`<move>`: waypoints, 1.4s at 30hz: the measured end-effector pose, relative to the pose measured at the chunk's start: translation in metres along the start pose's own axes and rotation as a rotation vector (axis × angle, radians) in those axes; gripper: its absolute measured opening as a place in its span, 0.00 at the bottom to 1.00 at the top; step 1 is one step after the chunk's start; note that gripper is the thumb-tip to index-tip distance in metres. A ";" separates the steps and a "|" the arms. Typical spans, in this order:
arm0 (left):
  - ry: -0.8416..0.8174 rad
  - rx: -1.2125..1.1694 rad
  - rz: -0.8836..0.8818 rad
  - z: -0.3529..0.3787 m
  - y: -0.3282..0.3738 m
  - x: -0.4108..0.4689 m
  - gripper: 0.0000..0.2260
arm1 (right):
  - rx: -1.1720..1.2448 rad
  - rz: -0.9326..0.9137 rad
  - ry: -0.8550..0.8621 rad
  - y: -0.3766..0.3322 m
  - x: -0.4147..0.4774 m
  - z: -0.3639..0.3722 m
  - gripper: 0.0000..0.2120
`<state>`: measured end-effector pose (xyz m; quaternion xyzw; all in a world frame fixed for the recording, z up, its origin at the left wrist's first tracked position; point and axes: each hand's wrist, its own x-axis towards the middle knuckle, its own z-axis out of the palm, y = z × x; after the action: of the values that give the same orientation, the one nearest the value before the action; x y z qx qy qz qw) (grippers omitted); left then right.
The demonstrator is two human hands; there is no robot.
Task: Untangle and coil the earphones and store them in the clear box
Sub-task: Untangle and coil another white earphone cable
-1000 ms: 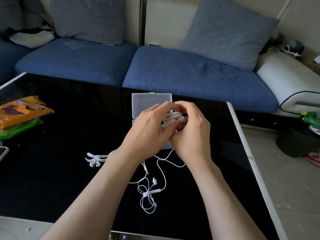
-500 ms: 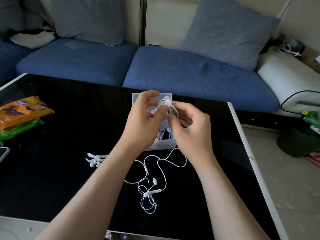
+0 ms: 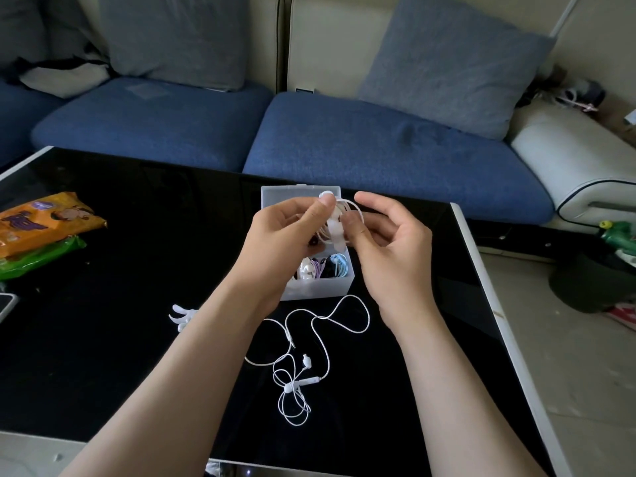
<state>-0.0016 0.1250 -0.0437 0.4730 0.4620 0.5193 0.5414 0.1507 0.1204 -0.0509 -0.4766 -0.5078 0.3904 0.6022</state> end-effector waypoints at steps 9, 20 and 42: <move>0.152 -0.280 -0.125 0.001 -0.003 0.004 0.18 | -0.084 0.035 0.071 0.005 -0.001 0.000 0.07; 0.122 -0.343 -0.249 0.000 -0.001 0.003 0.17 | -0.230 0.104 -0.073 0.007 -0.003 0.000 0.15; 0.208 -0.438 -0.389 -0.003 -0.015 0.011 0.18 | -0.281 0.215 -0.052 0.021 -0.002 0.012 0.14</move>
<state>-0.0025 0.1362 -0.0589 0.1919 0.4739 0.5389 0.6695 0.1391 0.1255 -0.0714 -0.5974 -0.5190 0.3897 0.4711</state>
